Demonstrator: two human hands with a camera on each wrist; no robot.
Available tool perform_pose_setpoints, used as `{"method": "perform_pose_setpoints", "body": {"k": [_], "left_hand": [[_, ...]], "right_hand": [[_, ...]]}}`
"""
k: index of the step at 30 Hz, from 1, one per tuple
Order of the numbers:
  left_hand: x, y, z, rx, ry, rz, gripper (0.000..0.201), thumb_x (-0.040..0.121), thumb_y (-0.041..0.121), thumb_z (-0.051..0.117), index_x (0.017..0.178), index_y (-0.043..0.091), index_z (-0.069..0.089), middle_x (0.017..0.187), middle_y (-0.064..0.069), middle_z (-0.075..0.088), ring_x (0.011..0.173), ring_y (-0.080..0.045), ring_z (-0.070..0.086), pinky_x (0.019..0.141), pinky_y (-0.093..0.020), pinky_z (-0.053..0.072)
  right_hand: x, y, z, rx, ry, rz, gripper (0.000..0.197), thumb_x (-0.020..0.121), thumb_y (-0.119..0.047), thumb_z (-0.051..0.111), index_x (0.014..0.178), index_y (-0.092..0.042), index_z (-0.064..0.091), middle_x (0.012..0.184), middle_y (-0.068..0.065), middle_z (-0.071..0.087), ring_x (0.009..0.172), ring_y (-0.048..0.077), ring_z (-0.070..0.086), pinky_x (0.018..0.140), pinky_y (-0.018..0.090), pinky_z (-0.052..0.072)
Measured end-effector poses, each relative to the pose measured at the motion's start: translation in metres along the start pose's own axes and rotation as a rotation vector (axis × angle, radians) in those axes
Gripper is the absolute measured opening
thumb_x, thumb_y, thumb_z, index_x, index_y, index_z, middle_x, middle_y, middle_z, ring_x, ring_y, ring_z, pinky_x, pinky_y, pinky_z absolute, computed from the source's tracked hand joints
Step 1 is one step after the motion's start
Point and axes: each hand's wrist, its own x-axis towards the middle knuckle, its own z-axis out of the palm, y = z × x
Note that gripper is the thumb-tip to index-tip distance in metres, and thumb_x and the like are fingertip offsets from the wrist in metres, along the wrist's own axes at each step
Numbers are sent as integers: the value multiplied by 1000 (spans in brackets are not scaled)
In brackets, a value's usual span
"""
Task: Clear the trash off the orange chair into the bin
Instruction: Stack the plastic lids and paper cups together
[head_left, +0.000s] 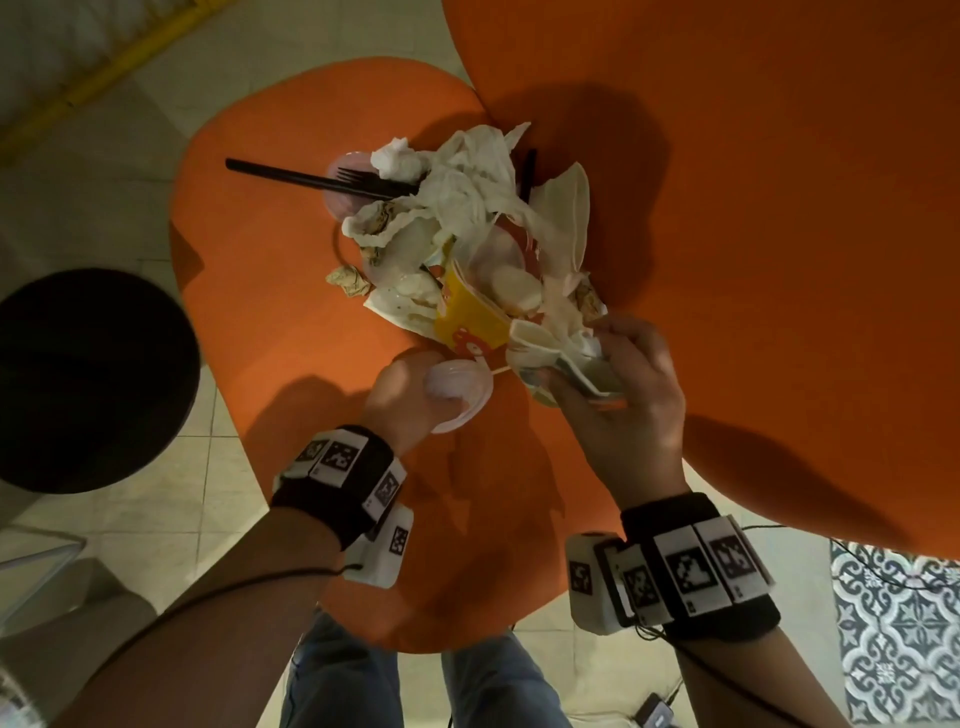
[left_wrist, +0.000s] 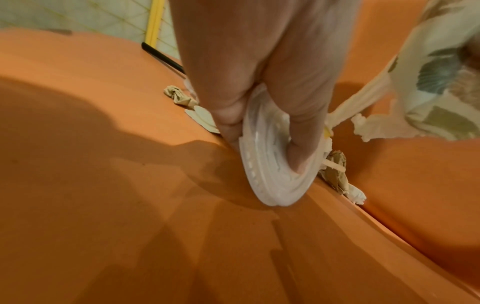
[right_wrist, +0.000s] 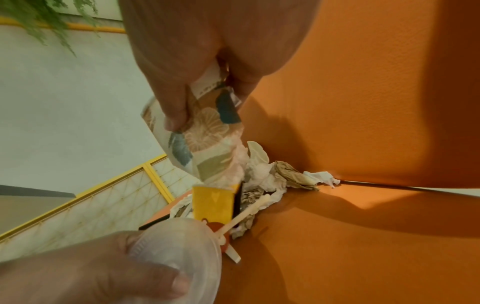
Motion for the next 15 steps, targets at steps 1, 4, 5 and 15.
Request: {"method": "perform_pose_setpoints", "body": {"k": [1, 4, 5, 15], "left_hand": [[-3, -4, 0, -36, 7, -6, 30, 78, 15, 71, 105, 10, 58, 103, -9, 61, 92, -24, 56, 73, -31, 42], [-12, -10, -6, -153, 73, -5, 26, 72, 16, 72, 93, 13, 58, 99, -6, 62, 93, -26, 59, 75, -35, 45], [-16, -8, -9, -120, 92, 32, 24, 73, 14, 71, 92, 12, 59, 101, -3, 60, 97, -21, 57, 77, -32, 42], [34, 38, -36, 349, -88, 274, 42, 71, 15, 76, 109, 10, 57, 131, -5, 44, 121, -25, 47, 81, -26, 35]], "right_hand": [[0, -3, 1, 16, -18, -17, 38, 74, -29, 76, 100, -1, 66, 110, 11, 57, 101, 9, 51, 78, 11, 45], [-2, -7, 4, 71, -77, -23, 34, 73, -23, 80, 97, -2, 67, 118, 8, 55, 107, 9, 53, 84, 10, 44], [-4, -6, 5, 75, -85, -16, 33, 72, -21, 81, 96, -3, 67, 123, 6, 52, 107, 5, 53, 83, 9, 44], [-13, 11, -2, 146, -128, 125, 21, 71, -24, 79, 85, -22, 63, 146, -13, 40, 122, 12, 53, 86, 28, 54]]}}
